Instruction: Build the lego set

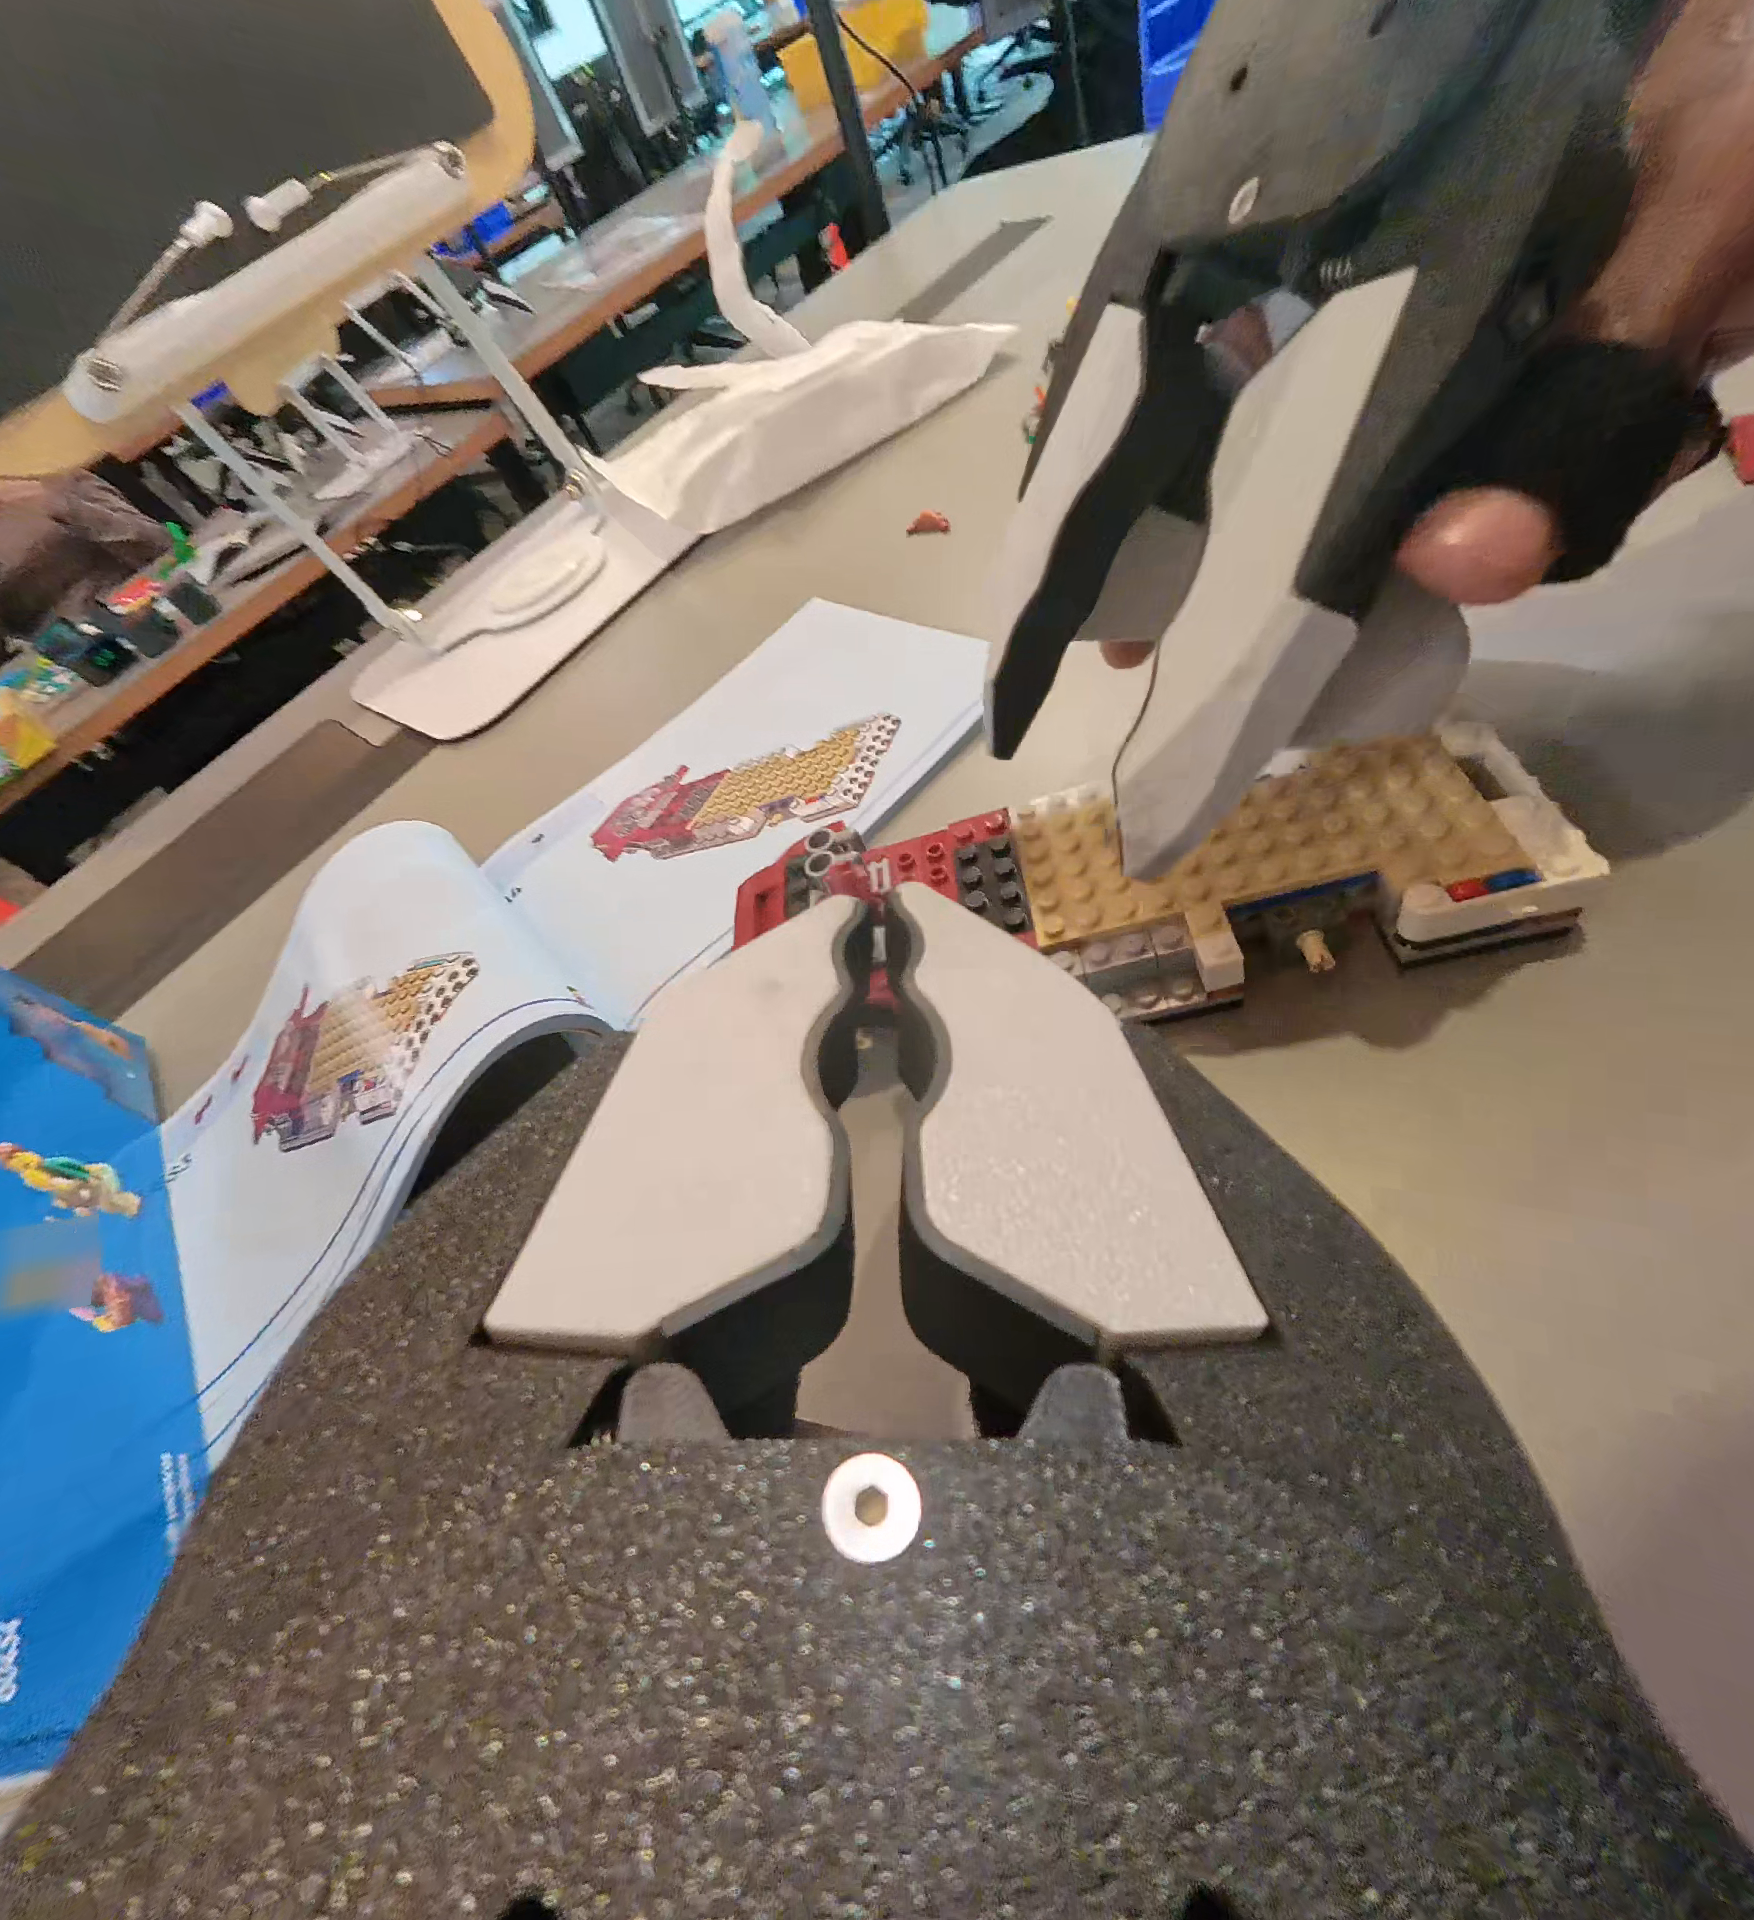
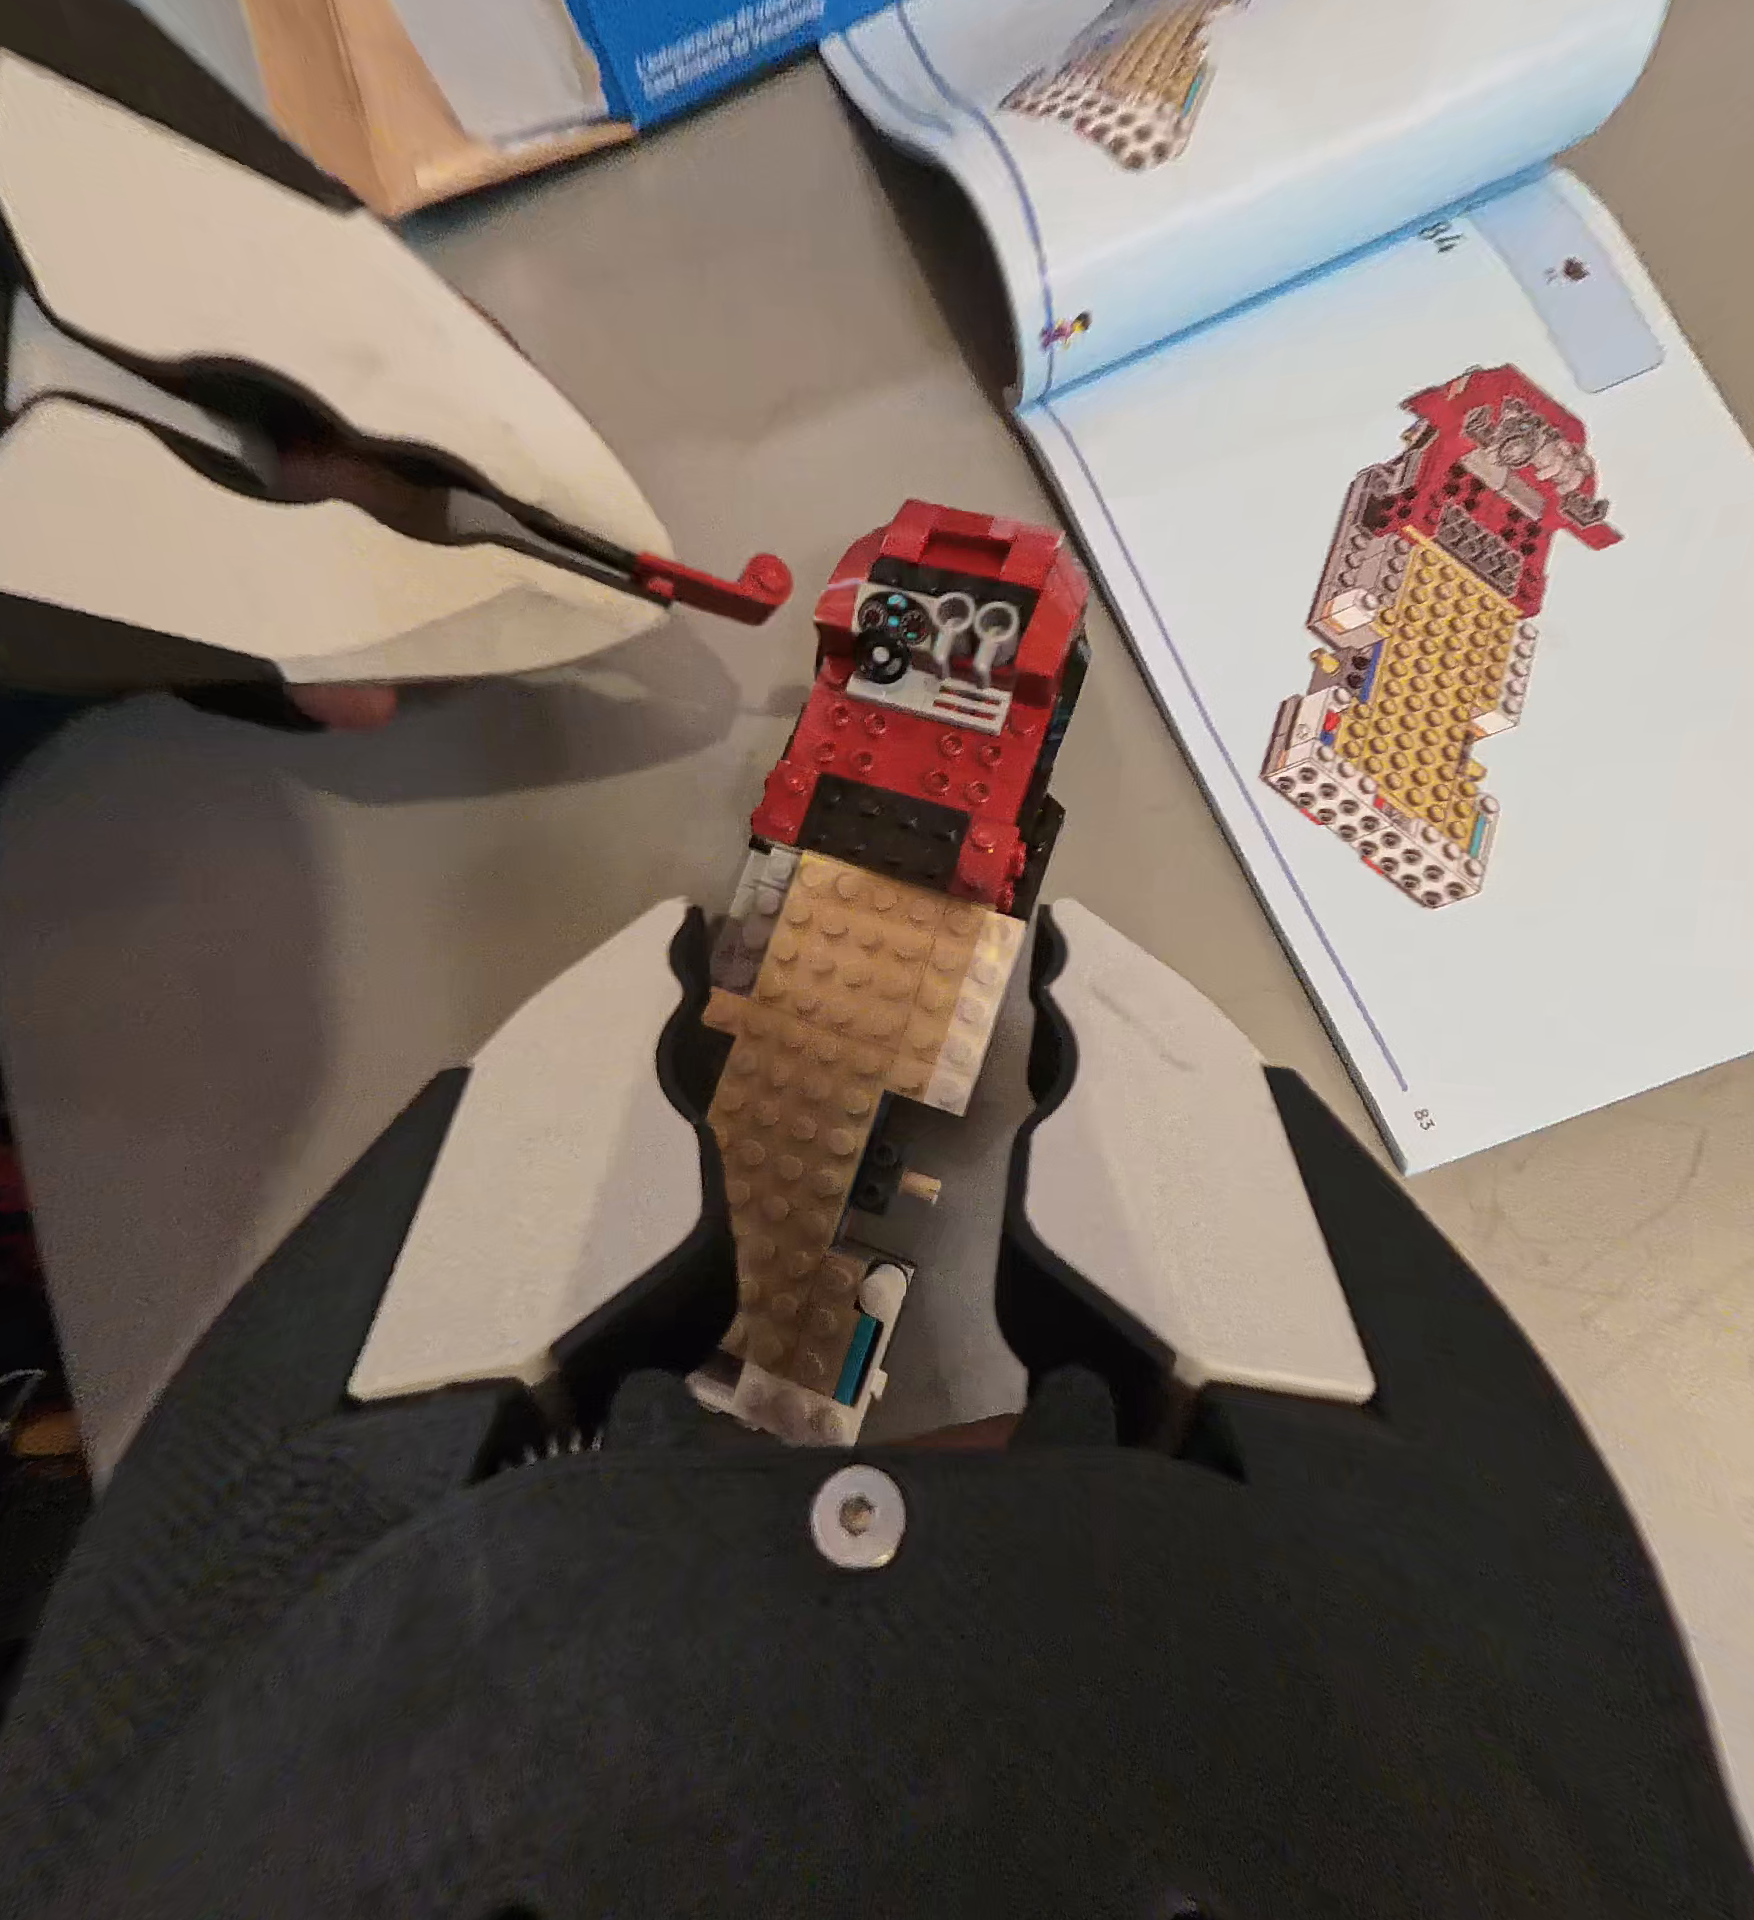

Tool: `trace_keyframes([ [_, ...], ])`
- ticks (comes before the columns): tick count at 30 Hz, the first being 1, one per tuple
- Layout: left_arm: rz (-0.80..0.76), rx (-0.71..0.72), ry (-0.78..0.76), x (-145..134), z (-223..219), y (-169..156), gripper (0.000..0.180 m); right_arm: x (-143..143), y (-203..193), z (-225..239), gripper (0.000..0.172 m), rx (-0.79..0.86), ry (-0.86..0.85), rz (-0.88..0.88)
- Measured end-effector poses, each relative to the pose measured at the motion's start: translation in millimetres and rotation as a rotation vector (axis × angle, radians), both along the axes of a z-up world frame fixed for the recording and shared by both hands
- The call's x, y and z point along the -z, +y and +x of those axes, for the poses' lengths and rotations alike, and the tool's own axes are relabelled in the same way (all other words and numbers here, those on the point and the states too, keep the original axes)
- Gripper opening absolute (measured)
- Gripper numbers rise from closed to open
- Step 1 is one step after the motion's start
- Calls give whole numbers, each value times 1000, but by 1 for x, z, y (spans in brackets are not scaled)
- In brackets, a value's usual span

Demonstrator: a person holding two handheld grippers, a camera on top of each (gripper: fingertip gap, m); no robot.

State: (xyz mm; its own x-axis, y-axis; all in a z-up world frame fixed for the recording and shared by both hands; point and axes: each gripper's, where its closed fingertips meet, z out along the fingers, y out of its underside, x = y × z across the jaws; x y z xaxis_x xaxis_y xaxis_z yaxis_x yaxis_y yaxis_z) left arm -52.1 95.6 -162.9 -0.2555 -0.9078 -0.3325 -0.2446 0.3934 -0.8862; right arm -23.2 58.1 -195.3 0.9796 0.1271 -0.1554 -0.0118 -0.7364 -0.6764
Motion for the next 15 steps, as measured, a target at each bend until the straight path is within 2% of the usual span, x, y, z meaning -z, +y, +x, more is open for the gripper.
trace_keyframes([
  [7,-124,67,90,5,0,5,2,14,13,0,73,-3,-104,-61],
  [15,-192,72,99,3,0,9,2,24,27,-1,73,9,-194,-108],
])
